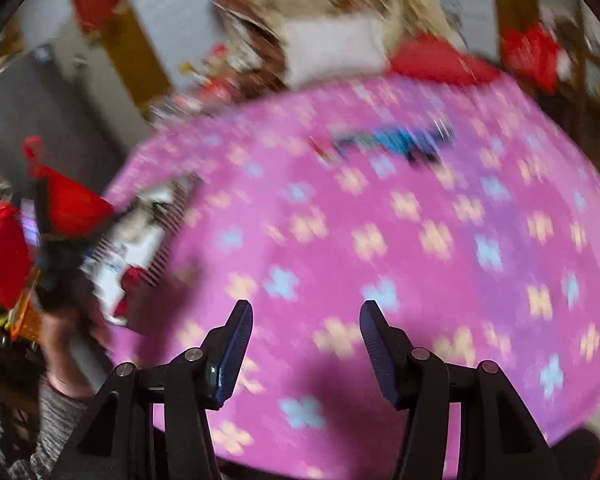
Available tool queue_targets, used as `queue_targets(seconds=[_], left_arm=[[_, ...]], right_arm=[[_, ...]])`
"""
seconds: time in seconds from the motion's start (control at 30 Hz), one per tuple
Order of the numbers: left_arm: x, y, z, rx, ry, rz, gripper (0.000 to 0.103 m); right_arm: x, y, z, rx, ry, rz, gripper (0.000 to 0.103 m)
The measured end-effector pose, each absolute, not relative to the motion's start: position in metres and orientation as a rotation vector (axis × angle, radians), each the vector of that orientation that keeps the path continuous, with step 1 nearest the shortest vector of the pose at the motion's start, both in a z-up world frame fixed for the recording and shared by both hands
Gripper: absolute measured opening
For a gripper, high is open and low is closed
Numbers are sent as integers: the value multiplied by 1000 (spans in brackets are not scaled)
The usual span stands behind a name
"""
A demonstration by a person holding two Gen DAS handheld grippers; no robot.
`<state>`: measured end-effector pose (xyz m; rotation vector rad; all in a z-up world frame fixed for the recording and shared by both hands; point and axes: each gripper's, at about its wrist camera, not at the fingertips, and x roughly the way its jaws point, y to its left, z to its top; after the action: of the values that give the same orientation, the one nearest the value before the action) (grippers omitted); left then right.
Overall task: Organize jewelry
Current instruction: 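Withdraw both tools from the tray toward the remaining bracelets and watch, then grasp the turquoise beaded bracelet with the right tool and lift it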
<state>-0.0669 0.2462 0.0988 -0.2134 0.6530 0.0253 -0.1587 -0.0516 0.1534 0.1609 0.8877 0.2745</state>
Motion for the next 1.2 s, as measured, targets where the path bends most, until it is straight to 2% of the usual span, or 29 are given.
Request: queue_targets(seconds=[0.07,0.1,0.33,0.4,0.6,0.97,1.2], left_arm=[[-64,239,94,-177,668,33,53],[-62,238,91,-166,679,38,53],[-65,242,88,-241,728,-24,54],[-69,237,91,-262,737,-64,54],[-80,203,90,-311,780,-210,54],[-68,171,53,-208,881,-280,54],[-54,176,39,-200,919,-266,54]], right_arm=[[-156,-45,158,139,853,269,63],[-153,-46,154,145,858,262,64],[-128,-91,89,182,1003,126,63],[-115,-110,80,209,1009,87,59],[-46,-137,70,233,1033,14,59],[106,-101,76,98,1036,23,59],[182,-74,47,-49,1093,23,56]])
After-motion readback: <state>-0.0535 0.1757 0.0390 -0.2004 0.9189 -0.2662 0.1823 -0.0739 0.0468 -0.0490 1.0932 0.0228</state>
